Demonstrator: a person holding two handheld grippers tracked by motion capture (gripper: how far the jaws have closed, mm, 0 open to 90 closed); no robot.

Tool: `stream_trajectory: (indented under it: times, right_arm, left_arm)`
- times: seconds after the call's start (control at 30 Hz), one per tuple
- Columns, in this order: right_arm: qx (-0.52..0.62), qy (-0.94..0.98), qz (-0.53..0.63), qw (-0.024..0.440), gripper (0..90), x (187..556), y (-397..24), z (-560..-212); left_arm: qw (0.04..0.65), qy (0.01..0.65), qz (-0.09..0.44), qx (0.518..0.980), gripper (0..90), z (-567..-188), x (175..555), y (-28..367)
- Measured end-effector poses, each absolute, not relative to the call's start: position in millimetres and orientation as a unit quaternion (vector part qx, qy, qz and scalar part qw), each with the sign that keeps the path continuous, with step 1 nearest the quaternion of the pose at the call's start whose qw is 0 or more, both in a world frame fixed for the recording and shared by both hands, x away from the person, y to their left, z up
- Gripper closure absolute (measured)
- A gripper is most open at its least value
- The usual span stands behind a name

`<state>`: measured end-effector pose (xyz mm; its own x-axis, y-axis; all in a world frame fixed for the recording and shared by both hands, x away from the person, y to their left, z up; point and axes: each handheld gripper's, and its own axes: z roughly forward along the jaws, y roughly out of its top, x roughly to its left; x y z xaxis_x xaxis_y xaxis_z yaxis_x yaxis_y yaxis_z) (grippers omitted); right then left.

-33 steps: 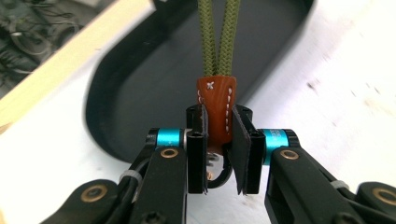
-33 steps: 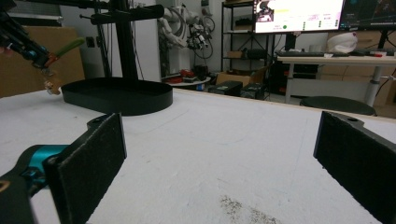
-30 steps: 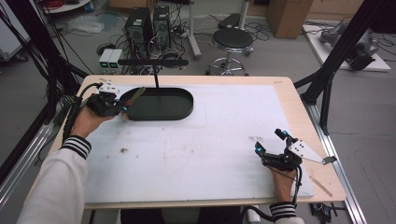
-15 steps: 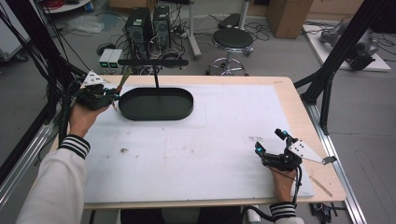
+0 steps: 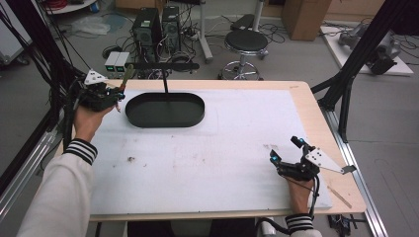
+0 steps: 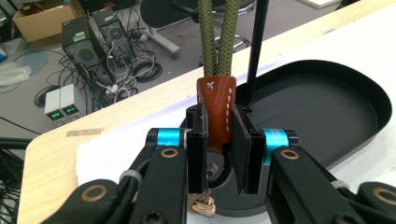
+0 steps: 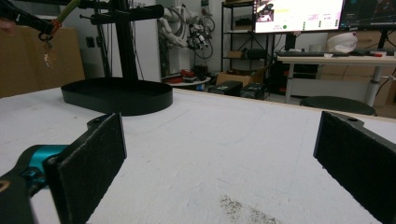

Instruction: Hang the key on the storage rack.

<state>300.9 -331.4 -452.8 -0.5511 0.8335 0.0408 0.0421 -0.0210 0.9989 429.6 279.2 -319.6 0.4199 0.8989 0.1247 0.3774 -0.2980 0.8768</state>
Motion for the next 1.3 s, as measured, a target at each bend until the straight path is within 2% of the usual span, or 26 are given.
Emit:
stream_trajectory:
  times: [0.47, 1.3]
  right_arm:
    - [0.35, 0.623, 0.622, 0.319, 1.4, 301.2, -332.2, -452.8]
    - [0.35, 0.623, 0.623, 0.317, 1.4, 301.3, -332.3, -452.8]
  left_arm:
    - [0.403, 0.456, 0.327, 0.723, 77.0, -326.4, 444.3, 280.1]
    - [0.367, 0.465, 0.34, 0.73, 77.0, -343.7, 457.7, 260.4]
